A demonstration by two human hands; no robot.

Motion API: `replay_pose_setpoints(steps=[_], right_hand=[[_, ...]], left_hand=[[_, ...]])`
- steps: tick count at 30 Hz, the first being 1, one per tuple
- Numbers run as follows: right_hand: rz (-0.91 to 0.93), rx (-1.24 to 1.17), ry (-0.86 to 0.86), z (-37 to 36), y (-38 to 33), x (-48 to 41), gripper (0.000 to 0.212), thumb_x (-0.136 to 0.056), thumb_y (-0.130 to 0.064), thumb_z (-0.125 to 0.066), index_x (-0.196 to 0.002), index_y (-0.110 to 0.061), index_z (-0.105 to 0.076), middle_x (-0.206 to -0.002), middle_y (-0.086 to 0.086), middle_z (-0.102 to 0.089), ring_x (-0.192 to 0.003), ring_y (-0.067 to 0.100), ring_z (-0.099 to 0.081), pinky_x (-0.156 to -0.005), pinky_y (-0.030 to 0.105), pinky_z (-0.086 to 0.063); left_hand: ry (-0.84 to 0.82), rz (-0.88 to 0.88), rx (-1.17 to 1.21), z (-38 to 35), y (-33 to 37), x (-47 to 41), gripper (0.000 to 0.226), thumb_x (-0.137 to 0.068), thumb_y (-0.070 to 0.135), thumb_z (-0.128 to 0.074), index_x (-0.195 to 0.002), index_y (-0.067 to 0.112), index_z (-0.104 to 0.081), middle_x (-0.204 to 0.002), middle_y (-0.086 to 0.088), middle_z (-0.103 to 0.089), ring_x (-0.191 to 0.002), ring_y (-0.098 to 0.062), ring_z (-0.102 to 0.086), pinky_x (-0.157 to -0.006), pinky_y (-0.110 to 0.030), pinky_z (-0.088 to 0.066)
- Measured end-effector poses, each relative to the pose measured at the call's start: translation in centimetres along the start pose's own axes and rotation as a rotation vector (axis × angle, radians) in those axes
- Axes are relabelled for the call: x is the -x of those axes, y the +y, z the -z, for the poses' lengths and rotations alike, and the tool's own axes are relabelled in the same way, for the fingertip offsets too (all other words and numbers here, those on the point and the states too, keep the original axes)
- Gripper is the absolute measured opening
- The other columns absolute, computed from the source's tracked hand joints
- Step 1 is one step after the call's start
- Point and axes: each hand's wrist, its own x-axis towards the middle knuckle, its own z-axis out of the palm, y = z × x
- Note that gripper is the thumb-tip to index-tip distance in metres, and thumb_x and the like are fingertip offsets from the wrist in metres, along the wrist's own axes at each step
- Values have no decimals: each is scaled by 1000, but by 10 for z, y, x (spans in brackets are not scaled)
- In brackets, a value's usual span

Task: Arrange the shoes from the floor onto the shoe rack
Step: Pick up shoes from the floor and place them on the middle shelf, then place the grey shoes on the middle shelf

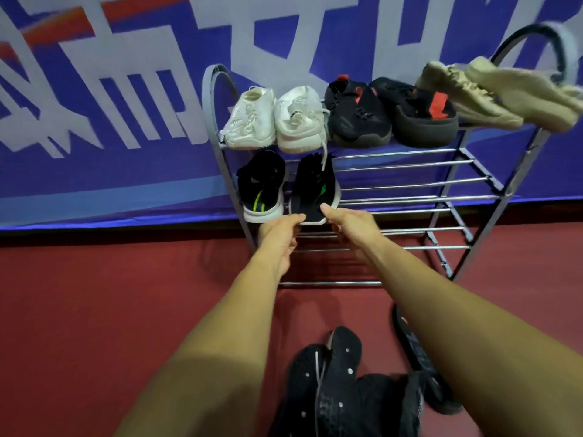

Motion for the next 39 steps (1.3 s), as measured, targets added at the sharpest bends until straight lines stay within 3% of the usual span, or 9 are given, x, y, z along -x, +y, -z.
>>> replay_pose_setpoints(steps=[2, 6, 10, 17, 20, 24, 29, 36, 39], right_hand=[[1, -44, -13, -7, 2, -5, 29, -86, -34, -75, -68, -15, -62, -63, 3, -48, -52, 10, -36, -49, 23, -27], [-16, -117, -31, -14, 5, -17, 22, -91, -30, -70, -75, -19, -61, -62, -3, -49, -51, 6, -41, -42, 18, -25], [-77, -162, -36, -22, 14, -20, 12, -93, -28, -68, -89, -18, -67, -67, -6, -55, -57, 2, -49, -48, 18, -30], [-118, -130, 11, -16, 16, -17, 17, -93, -31, -69, -85, -18, -61, -70, -4, -57, -59, 8, -51, -46, 20, -30], [-149, -44, -73, -7, 15, -8, 23, -93, -40, -66, -88, -18, -65, -65, -4, -56, -59, 10, -51, -49, 22, -32], [-158, 110, -96, 12, 10, 2, 44, -91, -47, -66, -115, -12, -67, -88, 5, -66, -60, 10, -57, -48, 18, -35], [-140, 346, -98, 49, 5, 25, 46, -91, -47, -66, -117, -9, -65, -92, 8, -69, -72, 18, -53, -53, 24, -35], [-159, 522, -113, 95, 21, 76, 49, -92, -45, -65, -109, 0, -68, -85, 14, -62, -69, 24, -48, -52, 26, -33], [-209, 548, -162, 114, 37, 109, 37, -95, -42, -62, -100, -6, -62, -80, 13, -57, -62, 22, -54, -49, 25, -30]], left_hand=[[40, -29, 44, -2, 1, -1, 26, -76, 13, -77, -53, 19, -70, -58, 4, -57, -59, -10, -44, -47, -21, -26], [70, 4, 120, -6, -6, -13, 13, -80, 12, -75, -71, 18, -68, -59, 5, -60, -55, -8, -43, -46, -19, -26], [89, 56, 171, -6, -11, -17, 15, -81, 11, -75, -74, 18, -64, -61, 3, -54, -42, -4, -36, -47, -19, -27], [8, 144, 120, -3, -12, -16, 12, -84, 16, -74, -78, 18, -64, -72, 3, -61, -67, -8, -55, -56, -22, -32], [-9, 136, 62, 1, -11, -12, 9, -84, 23, -75, -83, 19, -66, -80, 4, -67, -70, -8, -57, -61, -23, -36], [-57, 149, -54, 6, -14, -5, 23, -83, 35, -74, -100, 22, -67, -89, 6, -71, -72, -7, -59, -60, -22, -37], [-168, 138, -218, 5, -24, 14, 30, -84, 39, -71, -106, 19, -69, -91, 5, -70, -74, -8, -60, -60, -22, -38], [-306, 133, -411, -7, -55, 49, 29, -82, 39, -72, -107, 24, -71, -96, 5, -73, -75, -8, -63, -61, -21, -41], [-384, 133, -499, -17, -69, 69, 30, -79, 38, -75, -105, 25, -69, -97, 4, -74, -74, -9, -64, -63, -22, -43]])
